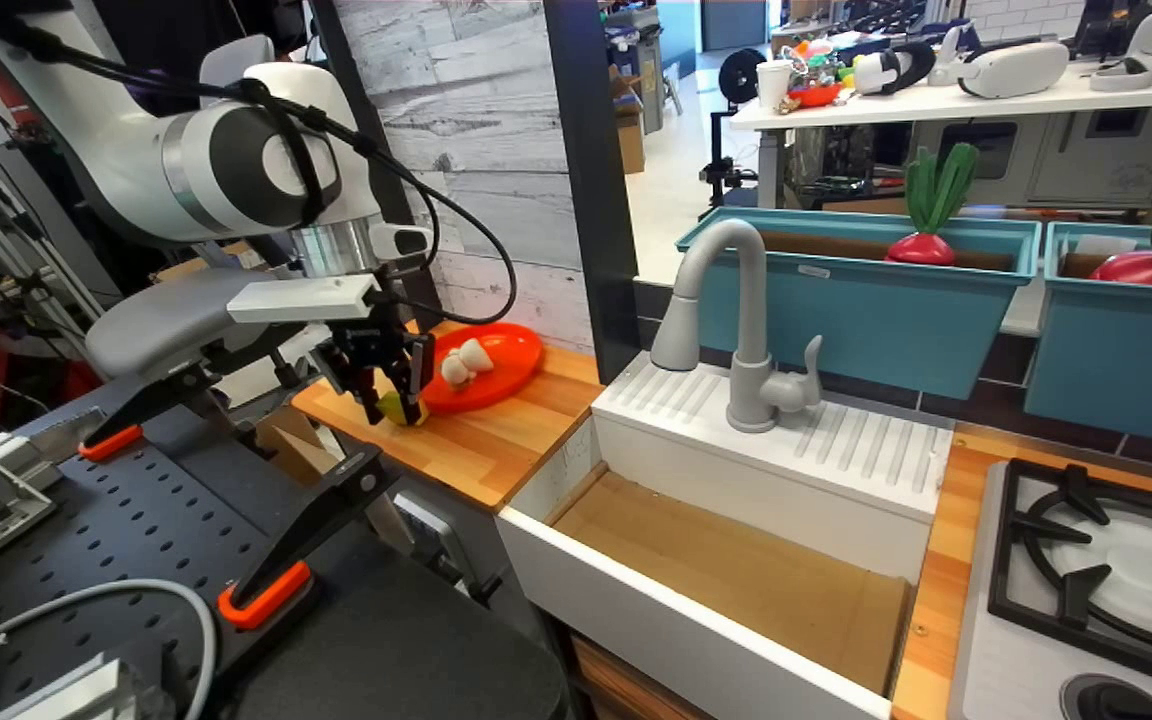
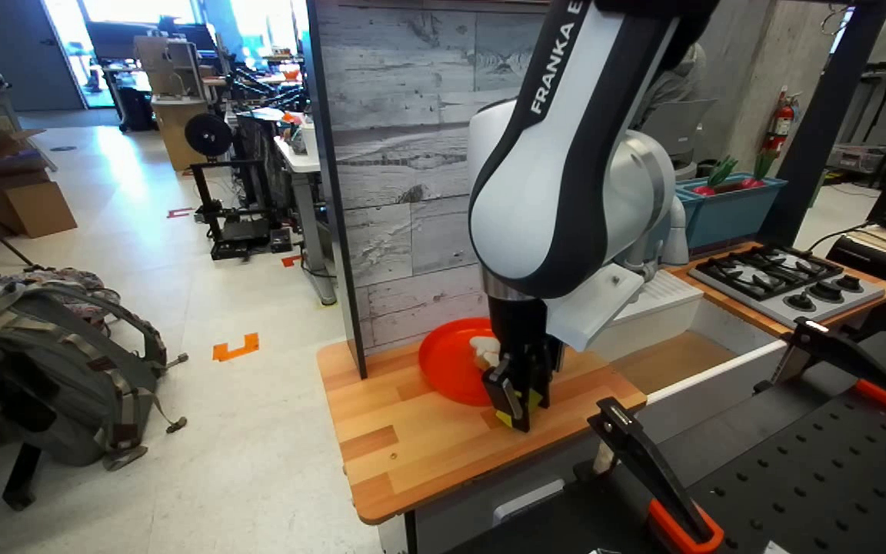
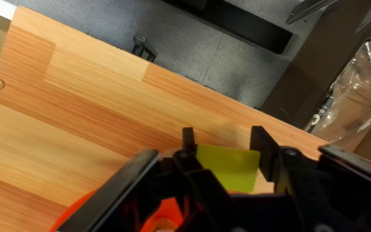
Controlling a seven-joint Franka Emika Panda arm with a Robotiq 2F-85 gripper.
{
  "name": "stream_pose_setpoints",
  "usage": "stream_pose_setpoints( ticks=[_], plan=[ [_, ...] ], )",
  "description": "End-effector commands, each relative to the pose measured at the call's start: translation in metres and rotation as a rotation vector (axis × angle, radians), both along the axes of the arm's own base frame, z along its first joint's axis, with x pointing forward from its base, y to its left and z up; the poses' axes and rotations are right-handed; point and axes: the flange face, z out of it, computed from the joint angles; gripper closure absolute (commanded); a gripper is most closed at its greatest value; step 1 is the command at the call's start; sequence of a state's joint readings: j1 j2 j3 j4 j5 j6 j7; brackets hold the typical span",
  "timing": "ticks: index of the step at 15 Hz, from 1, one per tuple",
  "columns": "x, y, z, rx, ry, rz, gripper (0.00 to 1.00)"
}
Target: Put the white object and put it on the plate, then pick the yellow block and move it to the left on the counter, then pick the object on the plate and put it on the right of the counter
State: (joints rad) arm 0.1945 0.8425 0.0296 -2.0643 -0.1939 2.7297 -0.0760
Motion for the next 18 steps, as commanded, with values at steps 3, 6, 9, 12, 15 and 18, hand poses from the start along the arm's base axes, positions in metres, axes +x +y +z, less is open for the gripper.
stream_pose_setpoints(
  ticks=[3, 6, 9, 12, 15, 18],
  plan=[
    [-0.015, 0.015, 0.038, 0.046, -0.005, 0.035, 0.78],
    [-0.012, 0.030, 0.054, 0.064, -0.025, 0.049, 0.78],
    [-0.006, 0.047, 0.063, 0.079, -0.047, 0.066, 0.78],
    [0.000, 0.062, 0.061, 0.088, -0.051, 0.081, 0.78],
    [0.006, 0.076, 0.057, 0.099, -0.067, 0.096, 0.78],
    [0.015, 0.091, 0.050, 0.111, -0.070, 0.105, 0.78]
  ],
)
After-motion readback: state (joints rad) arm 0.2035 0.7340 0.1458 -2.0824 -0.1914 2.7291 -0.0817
